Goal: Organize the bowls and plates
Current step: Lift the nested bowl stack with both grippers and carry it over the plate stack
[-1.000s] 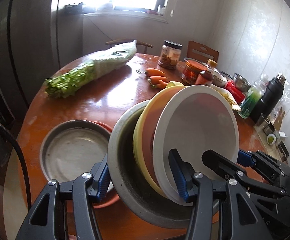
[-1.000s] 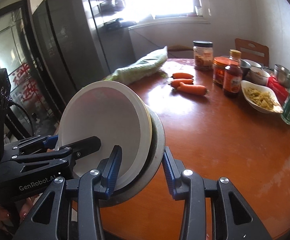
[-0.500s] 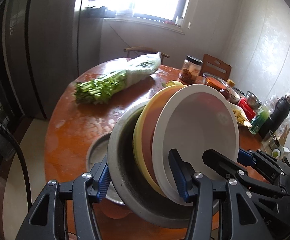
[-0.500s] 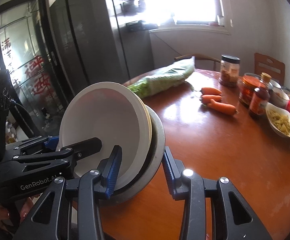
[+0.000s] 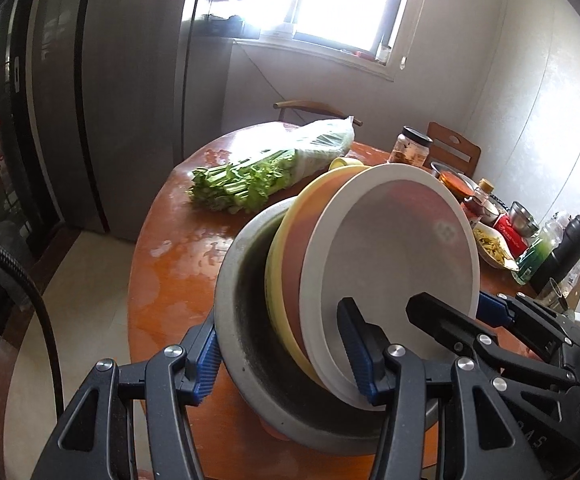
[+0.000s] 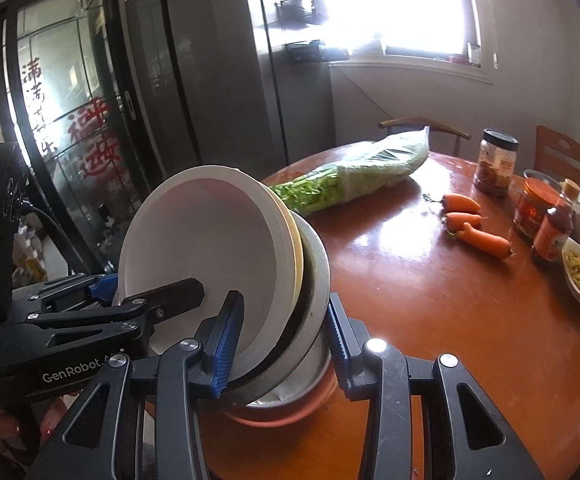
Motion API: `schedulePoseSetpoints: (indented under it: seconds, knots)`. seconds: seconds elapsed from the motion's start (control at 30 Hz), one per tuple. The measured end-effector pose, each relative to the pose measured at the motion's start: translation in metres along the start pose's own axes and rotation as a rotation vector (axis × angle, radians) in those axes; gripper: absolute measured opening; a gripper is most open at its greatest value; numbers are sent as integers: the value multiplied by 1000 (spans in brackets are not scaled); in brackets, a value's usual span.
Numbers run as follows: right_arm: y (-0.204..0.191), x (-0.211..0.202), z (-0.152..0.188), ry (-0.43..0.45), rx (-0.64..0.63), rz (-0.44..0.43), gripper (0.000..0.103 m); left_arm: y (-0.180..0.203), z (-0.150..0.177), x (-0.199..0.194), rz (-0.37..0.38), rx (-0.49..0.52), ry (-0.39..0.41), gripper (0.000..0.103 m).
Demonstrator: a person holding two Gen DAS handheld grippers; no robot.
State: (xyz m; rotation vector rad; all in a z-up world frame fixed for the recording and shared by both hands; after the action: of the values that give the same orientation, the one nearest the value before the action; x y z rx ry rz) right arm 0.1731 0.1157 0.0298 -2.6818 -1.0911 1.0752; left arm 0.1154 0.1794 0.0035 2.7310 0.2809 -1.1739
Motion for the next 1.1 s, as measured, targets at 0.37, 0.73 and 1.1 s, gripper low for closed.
schedulePoseSetpoints:
  seconds: [0.37, 0.73, 1.1]
  knots:
    - [-1, 10, 9, -25, 4, -2, 42, -2, 10, 11, -4, 3, -29, 54]
    - [6, 16, 26, -58, 28, -1, 42, 3, 24, 28, -20, 27, -66, 54]
    - [11, 22, 38, -82, 49, -10, 42, 7, 33, 42, -39, 41, -95, 54]
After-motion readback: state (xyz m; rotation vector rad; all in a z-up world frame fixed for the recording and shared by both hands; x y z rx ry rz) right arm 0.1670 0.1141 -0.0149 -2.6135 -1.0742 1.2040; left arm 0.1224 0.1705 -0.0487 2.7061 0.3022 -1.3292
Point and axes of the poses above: each gripper's, at about its wrist camera, not at the fingertips, and x roughly the way its jaws point, y to its right, z to its underside, the point moved 10 cm from there along x, roughly the way its jaws point, and after that the axes turned 11 degrees about -z, right-handed, at the moved point
